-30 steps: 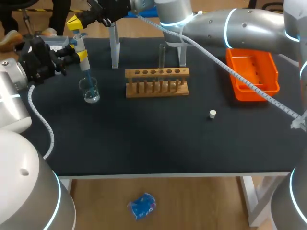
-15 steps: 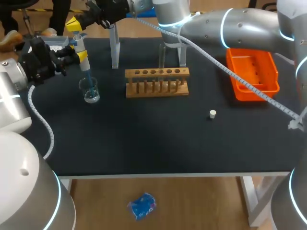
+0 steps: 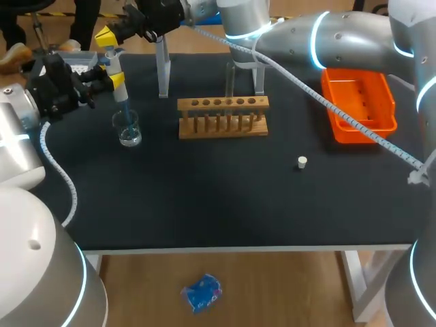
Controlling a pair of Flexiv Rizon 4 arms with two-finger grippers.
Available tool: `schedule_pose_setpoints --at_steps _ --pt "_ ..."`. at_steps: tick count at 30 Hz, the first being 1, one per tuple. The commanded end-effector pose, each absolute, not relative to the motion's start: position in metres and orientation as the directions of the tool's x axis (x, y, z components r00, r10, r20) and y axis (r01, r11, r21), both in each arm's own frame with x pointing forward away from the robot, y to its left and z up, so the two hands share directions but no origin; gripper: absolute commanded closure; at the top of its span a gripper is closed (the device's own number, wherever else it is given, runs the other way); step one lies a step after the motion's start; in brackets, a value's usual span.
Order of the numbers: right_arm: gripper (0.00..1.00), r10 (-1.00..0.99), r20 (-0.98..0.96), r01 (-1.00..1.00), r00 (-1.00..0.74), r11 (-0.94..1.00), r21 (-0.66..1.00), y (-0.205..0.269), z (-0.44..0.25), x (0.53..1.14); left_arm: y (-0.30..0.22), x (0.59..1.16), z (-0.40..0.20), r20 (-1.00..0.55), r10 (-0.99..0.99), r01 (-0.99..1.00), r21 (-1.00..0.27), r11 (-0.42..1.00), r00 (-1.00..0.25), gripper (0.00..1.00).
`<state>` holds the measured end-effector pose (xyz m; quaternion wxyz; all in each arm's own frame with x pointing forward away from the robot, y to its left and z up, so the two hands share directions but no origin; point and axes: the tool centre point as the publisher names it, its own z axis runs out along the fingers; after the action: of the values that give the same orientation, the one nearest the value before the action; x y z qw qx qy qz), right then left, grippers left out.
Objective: Invert the test tube, pick up the pipette, mount the tip to pipette, aspirate from beaker and dispense into the tube, eject the tip, return the pipette, and cap with the stopper.
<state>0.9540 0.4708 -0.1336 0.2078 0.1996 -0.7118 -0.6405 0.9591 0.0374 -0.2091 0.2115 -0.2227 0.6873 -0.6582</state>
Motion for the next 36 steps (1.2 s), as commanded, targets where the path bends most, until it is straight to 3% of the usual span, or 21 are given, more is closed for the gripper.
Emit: schedule_pose_setpoints --at_steps 1,36 --pt "1.00 -0.557 0.044 -0.014 -0.829 0.098 0.995 0.471 -0.141 0.958 0.037 0.959 -0.206 0.001 -0.585 -0.025 -0.999 0.033 -0.811 1.00" --pt "1.00 -0.555 0.073 0.015 -0.828 0.109 0.994 0.472 -0.151 0.956 0.037 0.959 -0.206 0.001 -0.585 -0.025 -0.999 0.033 -0.811 1.00"
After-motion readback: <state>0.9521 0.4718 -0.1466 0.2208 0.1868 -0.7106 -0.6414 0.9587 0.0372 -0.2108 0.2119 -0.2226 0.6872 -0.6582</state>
